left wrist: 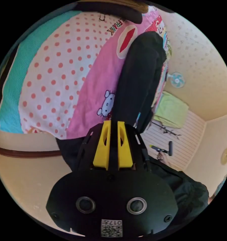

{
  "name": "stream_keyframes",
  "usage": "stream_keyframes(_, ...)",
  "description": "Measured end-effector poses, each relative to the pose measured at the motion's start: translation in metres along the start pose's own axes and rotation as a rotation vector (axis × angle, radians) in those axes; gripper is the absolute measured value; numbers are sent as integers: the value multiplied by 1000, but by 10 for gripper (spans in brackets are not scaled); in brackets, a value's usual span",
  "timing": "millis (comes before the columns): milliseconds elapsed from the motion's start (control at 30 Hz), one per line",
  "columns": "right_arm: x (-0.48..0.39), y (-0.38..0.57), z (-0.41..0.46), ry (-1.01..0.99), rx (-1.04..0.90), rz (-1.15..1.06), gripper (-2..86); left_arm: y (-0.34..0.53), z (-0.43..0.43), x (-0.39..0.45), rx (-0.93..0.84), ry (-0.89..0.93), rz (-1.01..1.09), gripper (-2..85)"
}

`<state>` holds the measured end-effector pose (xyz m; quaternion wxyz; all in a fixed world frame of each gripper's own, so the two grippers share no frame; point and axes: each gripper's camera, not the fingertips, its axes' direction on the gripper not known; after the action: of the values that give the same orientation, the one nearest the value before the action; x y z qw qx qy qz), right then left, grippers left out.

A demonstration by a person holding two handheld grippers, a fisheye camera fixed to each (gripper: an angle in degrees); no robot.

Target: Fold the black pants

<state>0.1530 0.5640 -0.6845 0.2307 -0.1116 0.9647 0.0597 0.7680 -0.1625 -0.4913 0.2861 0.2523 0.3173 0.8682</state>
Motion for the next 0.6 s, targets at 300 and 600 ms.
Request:
stream_keyframes(300, 30, -15, -1, -35, 29, 64, 20, 84, -98, -72, 284, -161, -280, 56)
stream_keyframes(600, 101, -51, 15, -177, 116, 56, 68, 83, -60, 2, 261, -278, -94, 73)
